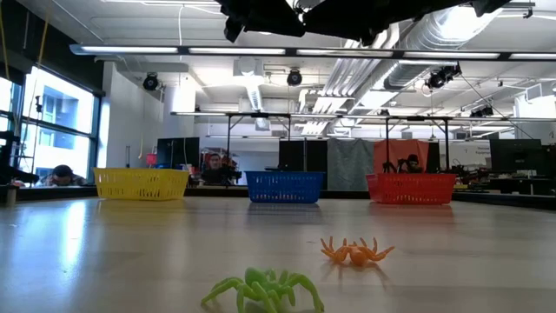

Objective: Sort Halloween decoration
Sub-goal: Put the black spider toy into the yellow basket

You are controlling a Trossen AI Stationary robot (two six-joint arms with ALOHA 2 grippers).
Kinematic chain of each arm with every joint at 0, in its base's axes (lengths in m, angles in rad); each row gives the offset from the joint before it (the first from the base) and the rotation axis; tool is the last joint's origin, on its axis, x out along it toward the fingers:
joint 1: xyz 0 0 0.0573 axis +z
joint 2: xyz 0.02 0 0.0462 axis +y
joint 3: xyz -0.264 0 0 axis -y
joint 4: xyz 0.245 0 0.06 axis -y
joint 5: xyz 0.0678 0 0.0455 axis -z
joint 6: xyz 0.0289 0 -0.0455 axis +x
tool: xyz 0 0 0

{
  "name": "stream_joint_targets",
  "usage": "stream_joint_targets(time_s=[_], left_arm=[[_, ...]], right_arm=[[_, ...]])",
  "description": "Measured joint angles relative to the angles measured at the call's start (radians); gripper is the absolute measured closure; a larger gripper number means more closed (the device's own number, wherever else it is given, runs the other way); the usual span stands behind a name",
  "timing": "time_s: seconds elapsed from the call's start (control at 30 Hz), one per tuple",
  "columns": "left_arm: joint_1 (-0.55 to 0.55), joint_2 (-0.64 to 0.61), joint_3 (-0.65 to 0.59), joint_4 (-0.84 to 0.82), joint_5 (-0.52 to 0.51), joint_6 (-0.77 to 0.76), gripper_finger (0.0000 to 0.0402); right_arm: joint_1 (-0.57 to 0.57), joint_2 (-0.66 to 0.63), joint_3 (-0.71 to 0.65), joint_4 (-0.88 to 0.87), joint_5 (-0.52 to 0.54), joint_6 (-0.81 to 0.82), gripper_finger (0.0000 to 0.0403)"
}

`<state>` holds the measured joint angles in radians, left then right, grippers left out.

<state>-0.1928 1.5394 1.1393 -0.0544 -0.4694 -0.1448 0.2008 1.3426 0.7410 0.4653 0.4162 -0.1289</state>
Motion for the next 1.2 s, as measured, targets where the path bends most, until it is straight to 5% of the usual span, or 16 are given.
stream_joint_targets(time_s=[0.33,0.87,1.2], left_arm=[[0.000,-0.002,0.000,0.002,0.000,0.008,0.0401],[-0.007,-0.002,0.000,-0.006,0.017,0.016,0.0401],[-0.012,0.031,0.001,-0.389,0.084,-0.150,0.0394]], right_arm=[[0.000,0.000,0.000,-0.117,0.000,0.151,0.0246],[-0.003,0.000,0.000,-0.096,0.017,0.139,0.0256],[-0.027,0.039,-0.002,-0.298,-0.036,0.419,0.0265]])
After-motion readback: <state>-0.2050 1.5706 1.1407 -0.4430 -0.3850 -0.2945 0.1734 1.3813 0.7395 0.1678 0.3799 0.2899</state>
